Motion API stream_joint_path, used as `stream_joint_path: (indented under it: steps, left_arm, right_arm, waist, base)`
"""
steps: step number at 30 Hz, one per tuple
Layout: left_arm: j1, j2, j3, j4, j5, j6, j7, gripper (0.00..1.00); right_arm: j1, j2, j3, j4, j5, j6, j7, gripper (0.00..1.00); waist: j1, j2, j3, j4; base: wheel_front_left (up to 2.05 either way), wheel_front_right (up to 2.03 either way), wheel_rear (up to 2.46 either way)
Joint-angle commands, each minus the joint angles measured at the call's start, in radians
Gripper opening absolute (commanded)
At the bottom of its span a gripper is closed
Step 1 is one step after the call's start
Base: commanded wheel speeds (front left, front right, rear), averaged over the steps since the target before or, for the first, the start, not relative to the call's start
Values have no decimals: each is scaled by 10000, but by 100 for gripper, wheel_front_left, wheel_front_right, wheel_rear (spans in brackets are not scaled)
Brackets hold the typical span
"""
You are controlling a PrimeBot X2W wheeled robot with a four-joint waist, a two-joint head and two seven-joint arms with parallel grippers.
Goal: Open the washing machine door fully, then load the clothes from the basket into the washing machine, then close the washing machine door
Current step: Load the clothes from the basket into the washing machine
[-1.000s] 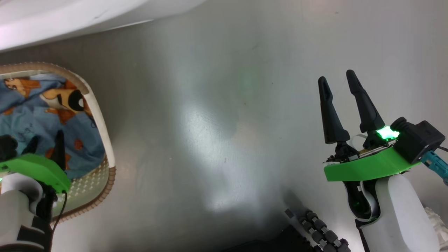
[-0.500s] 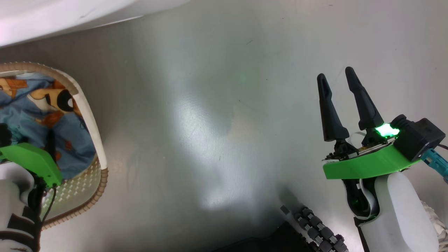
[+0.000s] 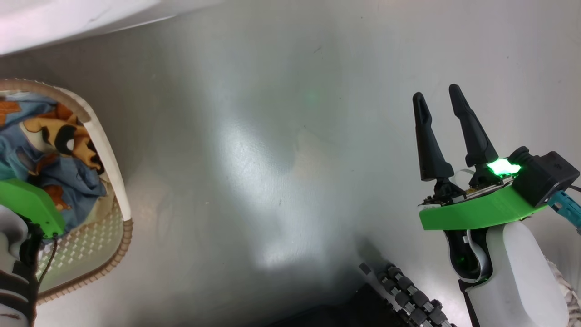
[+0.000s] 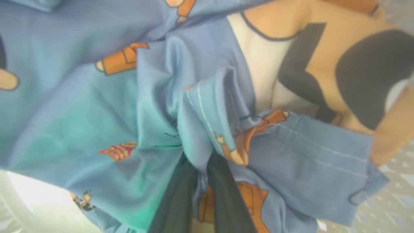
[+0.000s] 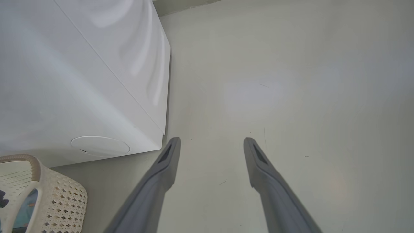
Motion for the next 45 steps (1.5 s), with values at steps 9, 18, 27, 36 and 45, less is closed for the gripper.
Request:
stream_joint_path:
  steps: [9,18,27,36,45]
  left_arm:
    - [653,89,76,103,-192,-160,-1072,0]
    - [1586,-557,170,-910,-458,-290,-1427,0]
    - [3514,-1429,544,-3846,-513,-218,-1433,0]
    - [4930,-2174,674,-6082,-379,-101,-1434,0]
    - [5900,-2417,703,-7461,-355,41,-1435,0]
  right_arm:
    - [244,18,25,-144,-68,63,-48,100]
    - [433,-82,-160,-42,-259,63,-48,100]
    - [746,-310,-236,41,-350,63,-48,100]
    - [1101,-501,-303,153,-434,63,-48,100]
    - [1400,-572,-283,289,-485,63,-48,100]
  waist:
    - [0,-1,-754,387]
    - [0,-1,-2023,922]
    - [0,-1,-3399,1425]
    - [0,-1,-4539,1875]
    - [0,-1,-5479,2056]
  base:
    - [0,0,0]
    - [0,0,0]
    - [0,0,0]
    - [0,0,0]
    - [0,0,0]
